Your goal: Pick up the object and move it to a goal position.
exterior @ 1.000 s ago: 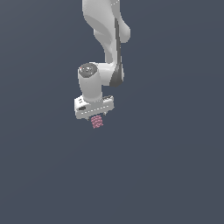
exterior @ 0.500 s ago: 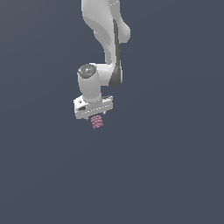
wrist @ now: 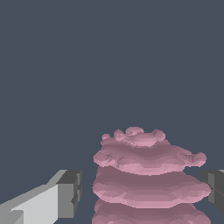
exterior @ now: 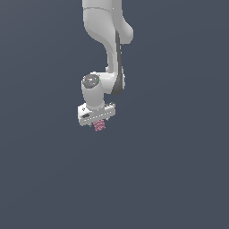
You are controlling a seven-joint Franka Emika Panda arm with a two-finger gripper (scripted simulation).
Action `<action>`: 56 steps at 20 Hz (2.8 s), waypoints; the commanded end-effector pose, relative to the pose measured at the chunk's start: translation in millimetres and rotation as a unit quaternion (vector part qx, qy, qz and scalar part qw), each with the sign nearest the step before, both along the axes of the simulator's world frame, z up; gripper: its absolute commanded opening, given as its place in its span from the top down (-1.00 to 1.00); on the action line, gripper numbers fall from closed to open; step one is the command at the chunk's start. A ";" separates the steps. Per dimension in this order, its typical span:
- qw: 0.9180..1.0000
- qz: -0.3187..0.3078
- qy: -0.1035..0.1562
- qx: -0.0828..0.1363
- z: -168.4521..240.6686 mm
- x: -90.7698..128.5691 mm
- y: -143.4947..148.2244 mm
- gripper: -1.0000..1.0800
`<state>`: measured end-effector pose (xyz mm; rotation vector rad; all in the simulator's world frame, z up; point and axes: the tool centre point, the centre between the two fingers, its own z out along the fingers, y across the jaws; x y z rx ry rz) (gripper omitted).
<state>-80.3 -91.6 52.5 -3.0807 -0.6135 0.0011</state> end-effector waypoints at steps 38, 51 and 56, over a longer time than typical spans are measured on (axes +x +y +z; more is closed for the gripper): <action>1.000 0.000 -0.001 0.000 0.1 87.9 14.9 1.00; 1.000 0.000 -0.001 0.000 9.3 159.0 26.5 1.00; 1.000 0.000 -0.001 0.000 11.2 174.4 28.7 1.00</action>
